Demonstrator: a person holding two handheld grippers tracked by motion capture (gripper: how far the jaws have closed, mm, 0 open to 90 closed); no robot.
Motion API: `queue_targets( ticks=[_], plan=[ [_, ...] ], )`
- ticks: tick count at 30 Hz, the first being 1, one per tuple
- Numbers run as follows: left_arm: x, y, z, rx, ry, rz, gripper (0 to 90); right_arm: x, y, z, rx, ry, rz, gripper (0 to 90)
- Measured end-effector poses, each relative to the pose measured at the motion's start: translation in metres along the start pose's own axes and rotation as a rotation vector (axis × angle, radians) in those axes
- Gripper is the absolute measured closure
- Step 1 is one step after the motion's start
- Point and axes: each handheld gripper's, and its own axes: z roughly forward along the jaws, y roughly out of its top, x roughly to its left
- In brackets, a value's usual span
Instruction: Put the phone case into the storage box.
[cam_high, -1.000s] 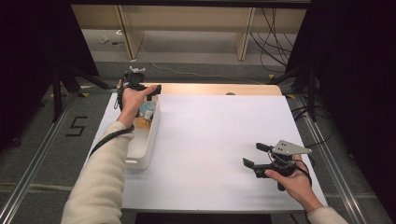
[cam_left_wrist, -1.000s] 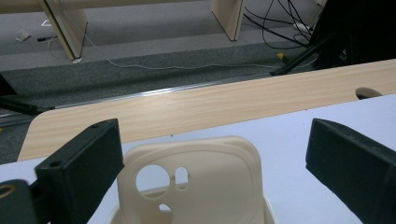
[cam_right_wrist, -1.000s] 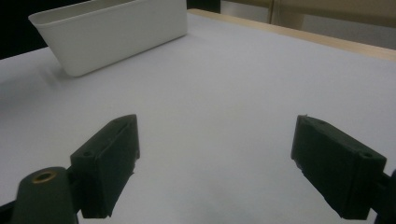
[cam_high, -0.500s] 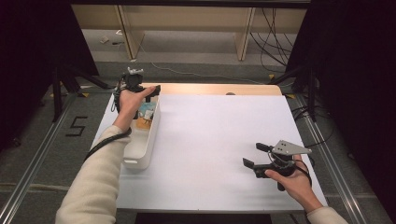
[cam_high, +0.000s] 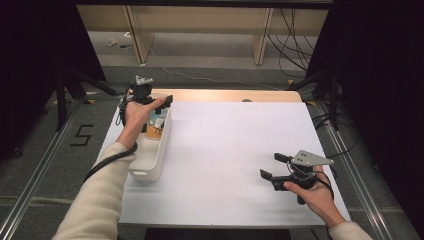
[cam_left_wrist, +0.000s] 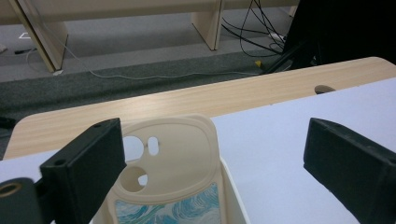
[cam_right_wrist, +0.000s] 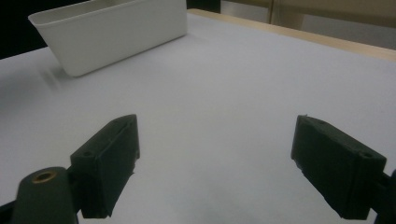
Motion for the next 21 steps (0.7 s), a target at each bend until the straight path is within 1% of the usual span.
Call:
queue_targets(
  ticks=[3,11,21],
  plan=[
    [-0.002,-0.002,-0.005,-0.003,-0.008,0.017,2.5,0.0,0.0,0.0,-0.001,0.0,0.0,16.1],
    [-0.006,-0.011,-0.016,-0.009,-0.027,0.035,2.2,0.0,0.0,0.0,0.001,-0.003,-0.001,16.1],
    [-0.011,-0.019,-0.025,-0.018,-0.056,0.035,2.3,0.0,0.0,0.0,-0.001,-0.004,-0.001,16.1]
  ],
)
